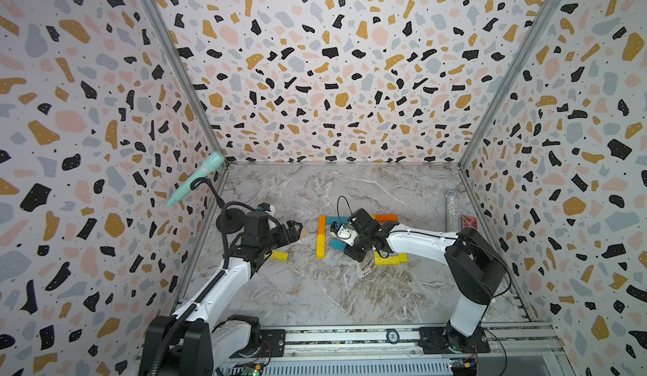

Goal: Assemble the number 6 with building blocks
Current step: Assemble the building block at the center of the board.

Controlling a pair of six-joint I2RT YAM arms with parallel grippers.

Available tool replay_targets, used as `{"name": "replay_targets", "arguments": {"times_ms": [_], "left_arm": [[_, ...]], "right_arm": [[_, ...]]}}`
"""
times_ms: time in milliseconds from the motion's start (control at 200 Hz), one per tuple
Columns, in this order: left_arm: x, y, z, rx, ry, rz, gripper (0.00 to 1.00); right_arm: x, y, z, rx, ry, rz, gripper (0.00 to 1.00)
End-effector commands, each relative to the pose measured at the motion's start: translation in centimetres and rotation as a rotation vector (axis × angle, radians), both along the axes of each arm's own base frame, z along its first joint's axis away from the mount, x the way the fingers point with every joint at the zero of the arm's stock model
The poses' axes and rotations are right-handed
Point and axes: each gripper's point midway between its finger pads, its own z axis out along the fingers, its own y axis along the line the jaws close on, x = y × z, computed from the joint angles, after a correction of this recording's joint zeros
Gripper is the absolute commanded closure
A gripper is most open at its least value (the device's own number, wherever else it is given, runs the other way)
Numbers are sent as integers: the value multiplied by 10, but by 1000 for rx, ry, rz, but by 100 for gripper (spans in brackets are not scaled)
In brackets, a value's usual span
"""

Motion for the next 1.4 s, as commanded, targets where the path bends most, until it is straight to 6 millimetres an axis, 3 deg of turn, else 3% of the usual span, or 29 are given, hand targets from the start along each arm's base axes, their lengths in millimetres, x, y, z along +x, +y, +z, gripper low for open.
{"name": "replay_targets", "arguments": {"times_ms": [0, 350, 496, 591, 721, 801, 916, 1021, 1267, 1392], "left_arm": [[8, 1, 8, 17, -60, 11, 1], [9, 1, -5, 44, -23, 1, 1], [9, 3, -4, 53, -25, 9, 0], [8, 4, -3, 59, -28, 12, 1], [8, 6, -1, 73, -31, 13, 1], [7, 5, -3, 76, -28, 8, 0], [6, -2, -5, 71, -39, -5, 1], [5, -6, -12, 74, -37, -8, 0], [8, -18, -27, 101, -17, -44, 20], [7, -22, -39, 122, 10, -59, 29]], "right_arm": [[13, 2, 11, -7, -65, 29, 88], [26, 0, -15, -56, -90, 62, 79], [29, 2, -18, -67, -92, 79, 63], [33, 3, -5, -42, -120, 53, 49], [37, 0, 32, 50, -133, -90, 37], [32, -4, 48, 119, -69, -219, 37], [15, -10, 55, 227, 67, -396, 37], [1, -14, 45, 277, 185, -509, 48], [-10, -16, 21, 251, 228, -600, 49], [-8, -13, 4, 218, 244, -594, 57]]}}
